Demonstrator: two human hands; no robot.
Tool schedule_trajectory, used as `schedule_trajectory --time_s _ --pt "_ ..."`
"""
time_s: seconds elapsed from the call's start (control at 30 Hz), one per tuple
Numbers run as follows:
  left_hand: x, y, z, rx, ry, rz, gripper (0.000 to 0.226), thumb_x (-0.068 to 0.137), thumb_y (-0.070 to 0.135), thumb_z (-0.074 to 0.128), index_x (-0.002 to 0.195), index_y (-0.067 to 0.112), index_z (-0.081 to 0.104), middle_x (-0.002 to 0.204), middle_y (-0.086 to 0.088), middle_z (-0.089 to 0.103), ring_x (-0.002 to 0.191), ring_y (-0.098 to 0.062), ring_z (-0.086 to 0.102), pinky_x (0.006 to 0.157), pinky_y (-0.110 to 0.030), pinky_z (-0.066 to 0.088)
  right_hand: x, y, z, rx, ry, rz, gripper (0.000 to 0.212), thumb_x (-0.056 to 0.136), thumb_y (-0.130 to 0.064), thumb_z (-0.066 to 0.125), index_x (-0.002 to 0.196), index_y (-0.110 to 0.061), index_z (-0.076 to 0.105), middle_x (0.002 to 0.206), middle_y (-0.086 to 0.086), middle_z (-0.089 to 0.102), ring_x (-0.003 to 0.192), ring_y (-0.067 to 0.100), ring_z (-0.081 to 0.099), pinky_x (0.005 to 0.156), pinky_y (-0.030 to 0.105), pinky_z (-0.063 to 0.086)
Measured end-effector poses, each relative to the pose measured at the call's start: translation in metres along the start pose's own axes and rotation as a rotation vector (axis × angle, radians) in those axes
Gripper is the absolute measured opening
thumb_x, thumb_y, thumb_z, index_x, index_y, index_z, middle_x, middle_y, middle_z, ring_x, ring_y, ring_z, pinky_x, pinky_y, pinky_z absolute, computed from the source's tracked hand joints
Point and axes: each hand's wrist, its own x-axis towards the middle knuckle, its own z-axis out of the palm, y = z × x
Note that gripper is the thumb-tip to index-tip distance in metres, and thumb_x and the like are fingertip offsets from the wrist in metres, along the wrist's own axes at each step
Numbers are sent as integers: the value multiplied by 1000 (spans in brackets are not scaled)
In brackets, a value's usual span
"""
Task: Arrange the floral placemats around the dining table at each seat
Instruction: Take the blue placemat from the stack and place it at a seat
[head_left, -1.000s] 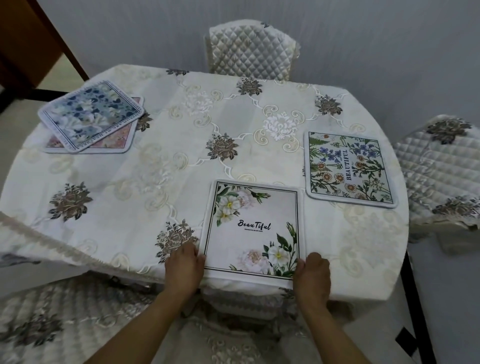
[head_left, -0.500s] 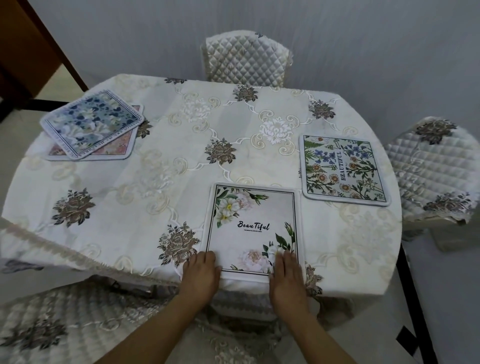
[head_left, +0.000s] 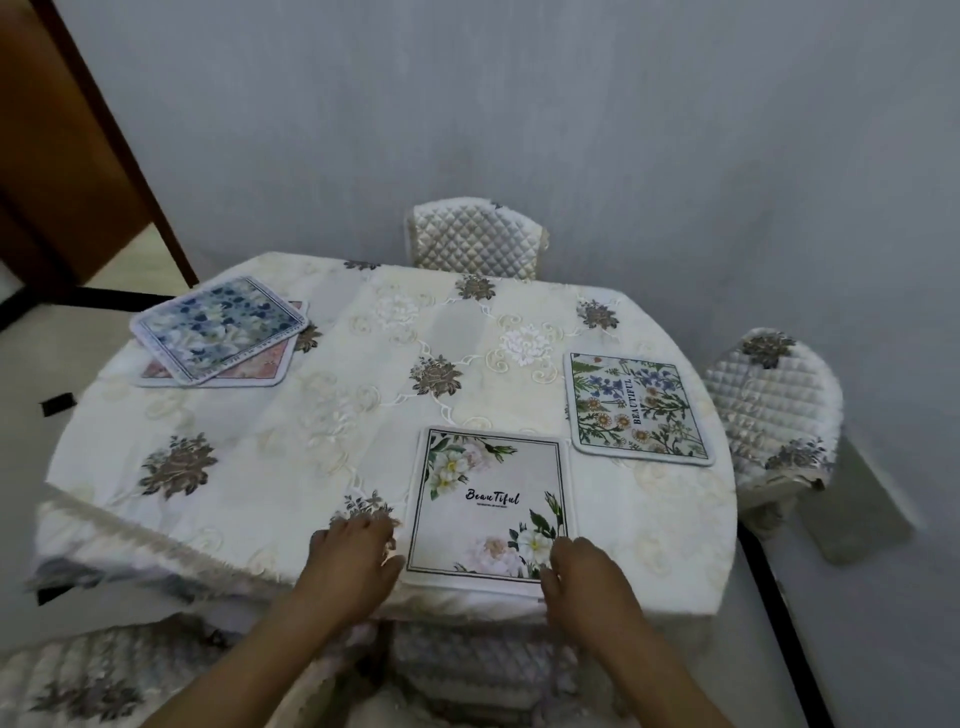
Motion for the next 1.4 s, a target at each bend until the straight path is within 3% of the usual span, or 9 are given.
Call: schedule_trajectory --time_s 0.13,0.3,0.53,0.7,0.83,0.97,1.07,1.27,1.4 --pt "-49 -18 -48 2 76 -40 32 90 49 48 111 25 53 109 -2 61 103 -25 55 81 -37 46 -18 -33 -34 -17 44 -149 19 91 -38 49 82 -25 38 80 -4 41 80 22 54 66 33 40" --pt "-127 -38 -88 -57 215 -117 30 90 47 51 110 24 51 103 -1 58 99 -24 53 77 -37 47 -42 -79 -48 -27 60 -337 21 92 -42 48 88 -22 46 88 3 53 87 25 58 68 34 45" --pt "-248 -81 -114 -77 352 -262 17 86 38 56 90 21 54 90 -2 59 85 -23 55 66 -35 46 -91 -165 -41 -29 14 -543 22 90 -42 51 90 -20 47 90 5 54 82 26 58 62 34 41" --pt "-322 -134 -117 -23 393 -410 26 88 49 51 103 28 53 97 3 60 91 -20 55 71 -36 50 -129 -244 -35 -25 -5 -658 19 88 -37 51 84 -19 50 87 4 55 79 25 55 69 38 49" --pt "-371 -200 -123 -33 462 -478 23 88 50 52 96 29 54 92 5 60 83 -14 53 66 -32 46 -146 -327 -14 -76 -8 -746 20 90 -38 47 86 -19 49 84 3 51 76 23 52 67 38 46" --pt "-414 -281 -136 -55 468 -522 22 87 53 51 87 32 46 83 9 50 80 -13 47 64 -30 37 -160 -421 17 -68 -12 -777 16 90 -36 47 84 -21 46 82 1 49 74 21 50 65 38 44" --pt "-440 -339 -151 -59 457 -528 22 88 54 49 84 33 43 83 10 48 80 -12 45 64 -29 35 -170 -486 40 -24 7 -789 17 88 -32 47 75 -25 39 77 -1 46 65 17 44 55 31 34" --pt "-458 -437 -180 -38 458 -498 25 91 50 47 98 26 52 97 3 59 90 -17 51 72 -31 37 -174 -586 77 8 -44 -751 20 82 -36 46 68 -32 33 70 -6 42 60 9 39 51 25 30" --pt "-443 -491 -189 -40 439 -478 26 91 50 47 102 27 51 100 3 59 93 -17 52 75 -32 40 -155 -632 95 -9 -67 -735 22 80 -36 46 66 -34 30 68 -7 40 62 13 40 50 21 26"
